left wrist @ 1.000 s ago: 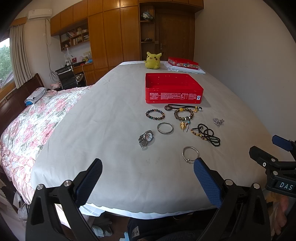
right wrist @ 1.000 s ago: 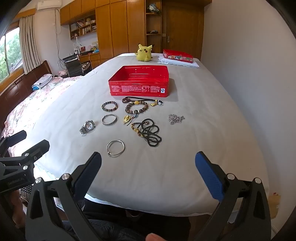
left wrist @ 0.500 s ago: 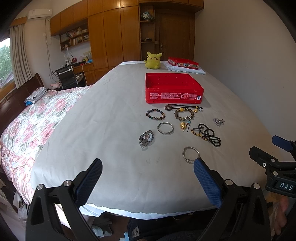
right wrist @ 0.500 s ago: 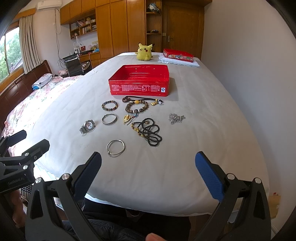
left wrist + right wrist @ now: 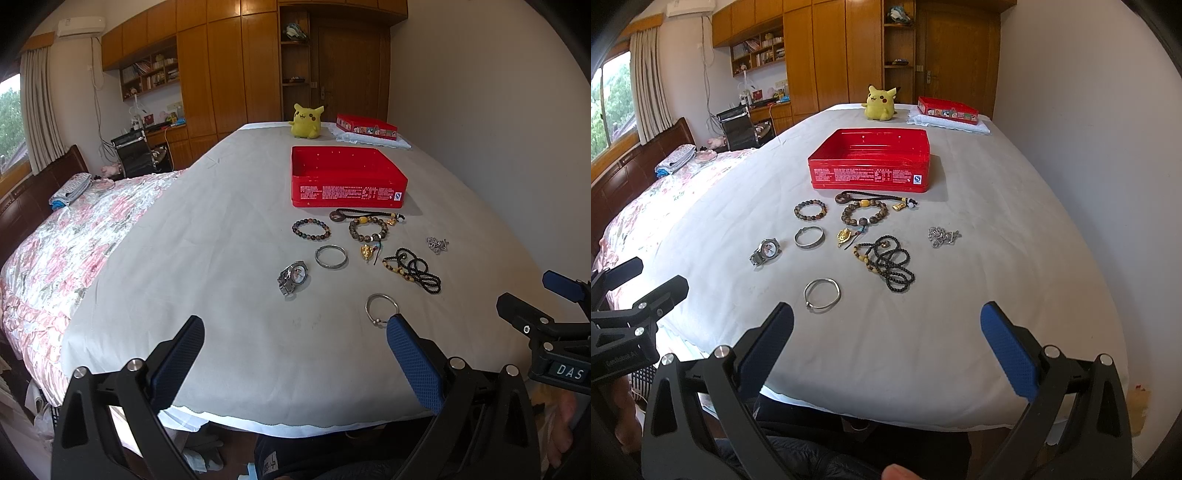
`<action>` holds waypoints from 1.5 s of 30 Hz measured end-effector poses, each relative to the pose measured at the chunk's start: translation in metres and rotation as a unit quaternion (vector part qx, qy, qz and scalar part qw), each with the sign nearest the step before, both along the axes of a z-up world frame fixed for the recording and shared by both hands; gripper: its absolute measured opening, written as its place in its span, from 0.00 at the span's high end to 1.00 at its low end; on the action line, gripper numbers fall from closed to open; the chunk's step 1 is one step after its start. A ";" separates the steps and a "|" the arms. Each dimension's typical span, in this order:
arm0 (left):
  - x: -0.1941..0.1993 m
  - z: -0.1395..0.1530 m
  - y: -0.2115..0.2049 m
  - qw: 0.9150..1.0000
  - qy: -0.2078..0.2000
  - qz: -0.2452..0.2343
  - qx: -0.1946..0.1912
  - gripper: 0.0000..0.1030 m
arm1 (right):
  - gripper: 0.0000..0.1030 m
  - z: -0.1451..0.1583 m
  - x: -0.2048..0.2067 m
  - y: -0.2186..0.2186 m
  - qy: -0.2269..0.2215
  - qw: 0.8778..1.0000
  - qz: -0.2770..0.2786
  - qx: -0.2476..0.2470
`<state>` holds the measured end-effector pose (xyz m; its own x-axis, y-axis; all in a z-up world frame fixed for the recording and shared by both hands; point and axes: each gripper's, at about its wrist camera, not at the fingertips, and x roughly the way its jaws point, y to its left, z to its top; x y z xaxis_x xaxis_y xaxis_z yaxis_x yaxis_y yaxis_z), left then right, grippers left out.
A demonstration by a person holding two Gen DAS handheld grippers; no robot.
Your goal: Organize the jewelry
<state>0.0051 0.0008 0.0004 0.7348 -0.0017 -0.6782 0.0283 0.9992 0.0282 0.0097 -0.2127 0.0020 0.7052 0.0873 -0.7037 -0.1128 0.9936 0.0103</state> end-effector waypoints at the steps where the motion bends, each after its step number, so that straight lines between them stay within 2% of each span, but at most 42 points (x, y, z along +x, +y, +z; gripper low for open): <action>1: 0.000 0.000 0.000 1.000 0.000 0.000 0.000 0.04 | 0.03 0.000 0.000 0.000 -0.001 1.000 0.000 -0.001; 38: 0.006 -0.004 0.003 1.000 0.008 0.000 -0.006 0.04 | 0.03 -0.003 0.004 0.001 0.009 1.000 0.005 0.007; 41: 0.006 -0.007 0.006 0.999 0.012 -0.020 -0.025 0.04 | 0.03 -0.001 0.000 0.001 -0.017 1.000 0.008 0.009; 45: 0.011 -0.018 0.026 0.994 0.015 -0.053 -0.098 0.04 | 0.03 -0.001 -0.004 -0.002 -0.057 0.997 0.035 0.024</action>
